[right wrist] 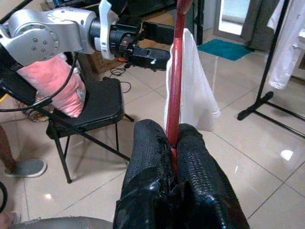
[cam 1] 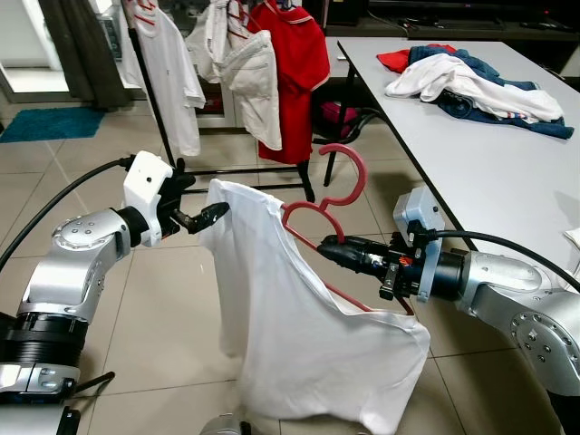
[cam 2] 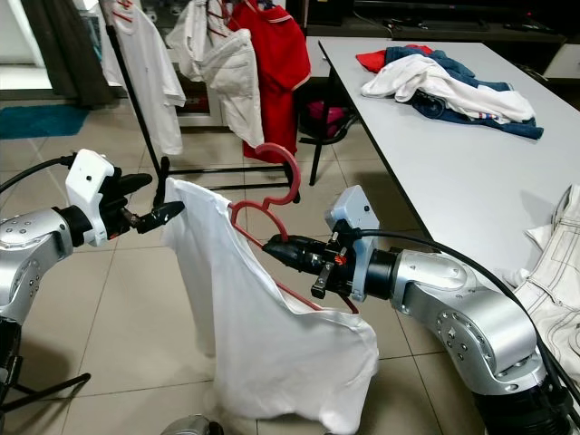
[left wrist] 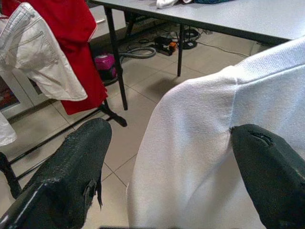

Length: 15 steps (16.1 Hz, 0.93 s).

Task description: Hang hanger

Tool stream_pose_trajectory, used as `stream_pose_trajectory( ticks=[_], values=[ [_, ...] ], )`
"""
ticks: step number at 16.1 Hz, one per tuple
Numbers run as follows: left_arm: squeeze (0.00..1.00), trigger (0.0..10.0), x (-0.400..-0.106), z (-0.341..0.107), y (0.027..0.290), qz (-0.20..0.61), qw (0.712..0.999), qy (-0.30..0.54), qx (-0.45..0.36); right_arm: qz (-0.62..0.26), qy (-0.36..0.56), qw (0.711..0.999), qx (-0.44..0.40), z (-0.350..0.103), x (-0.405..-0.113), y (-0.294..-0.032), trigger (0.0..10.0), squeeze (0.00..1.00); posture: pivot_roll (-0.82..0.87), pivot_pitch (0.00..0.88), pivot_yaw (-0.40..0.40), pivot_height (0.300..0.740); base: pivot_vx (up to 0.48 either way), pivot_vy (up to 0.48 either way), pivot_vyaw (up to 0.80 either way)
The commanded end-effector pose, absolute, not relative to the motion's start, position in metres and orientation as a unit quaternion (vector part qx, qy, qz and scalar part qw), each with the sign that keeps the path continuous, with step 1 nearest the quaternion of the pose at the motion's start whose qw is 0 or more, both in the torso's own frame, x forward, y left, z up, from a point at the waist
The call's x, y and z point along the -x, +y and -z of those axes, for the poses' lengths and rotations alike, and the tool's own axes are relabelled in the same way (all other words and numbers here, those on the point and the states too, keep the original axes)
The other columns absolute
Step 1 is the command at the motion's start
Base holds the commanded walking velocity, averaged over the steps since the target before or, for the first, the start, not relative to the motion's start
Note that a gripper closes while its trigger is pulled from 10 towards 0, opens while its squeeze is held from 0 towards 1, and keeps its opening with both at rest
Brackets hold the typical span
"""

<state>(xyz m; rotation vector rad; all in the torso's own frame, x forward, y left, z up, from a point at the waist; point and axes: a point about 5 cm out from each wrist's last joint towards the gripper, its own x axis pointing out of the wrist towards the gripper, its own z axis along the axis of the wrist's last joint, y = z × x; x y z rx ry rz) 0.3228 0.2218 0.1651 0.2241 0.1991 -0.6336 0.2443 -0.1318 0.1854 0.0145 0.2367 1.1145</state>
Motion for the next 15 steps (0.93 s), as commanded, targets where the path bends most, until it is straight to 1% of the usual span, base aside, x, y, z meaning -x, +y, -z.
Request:
stream_pose_trajectory(
  ticks=[1,2,3,4,5,7,15],
  values=[
    [0.00,10.0,-0.322,-0.161,0.221,0.315,0.935,0.106,-0.120,-0.537,0.095,0.838,-0.011,-0.194,-0.241,-0.134,10.0,0.00,-0.04,0.000,-0.009,0.740,0.000,0.000,0.00],
    [0.00,7.5,-0.321,-0.157,0.223,0.309,0.936,0.114,-0.125,-0.539,0.096,0.837,-0.012,-0.194,-0.241,-0.133,10.0,0.00,-0.04,0.000,-0.009,0.740,0.000,0.000,0.00],
    [0.00,4.0,-0.320,-0.155,0.224,0.304,0.937,0.116,-0.125,-0.541,0.096,0.836,-0.013,-0.194,-0.240,-0.133,10.0,0.00,-0.04,0.000,-0.012,0.740,0.000,0.000,0.00],
    [0.00,3.6,-0.320,-0.154,0.224,0.302,0.938,0.118,-0.125,-0.541,0.096,0.835,-0.013,-0.194,-0.240,-0.133,10.0,0.00,-0.04,0.000,-0.012,0.740,0.000,0.000,0.00],
    [0.00,0.0,-0.320,-0.151,0.226,0.303,0.936,0.123,-0.127,-0.544,0.097,0.833,-0.014,-0.194,-0.240,-0.133,10.0,0.00,-0.04,0.000,-0.014,0.740,0.000,0.000,0.00],
    [0.00,0.0,-0.318,-0.148,0.226,0.313,0.932,0.131,-0.131,-0.547,0.097,0.831,-0.014,-0.194,-0.240,-0.132,10.0,0.00,-0.04,0.000,-0.014,0.740,0.000,0.000,0.00],
    [0.00,0.0,-0.319,-0.143,0.222,0.323,0.928,0.132,-0.133,-0.551,0.101,0.829,-0.014,-0.193,-0.239,-0.132,10.0,0.00,-0.04,0.000,-0.014,0.740,0.000,0.000,0.00]
  ],
)
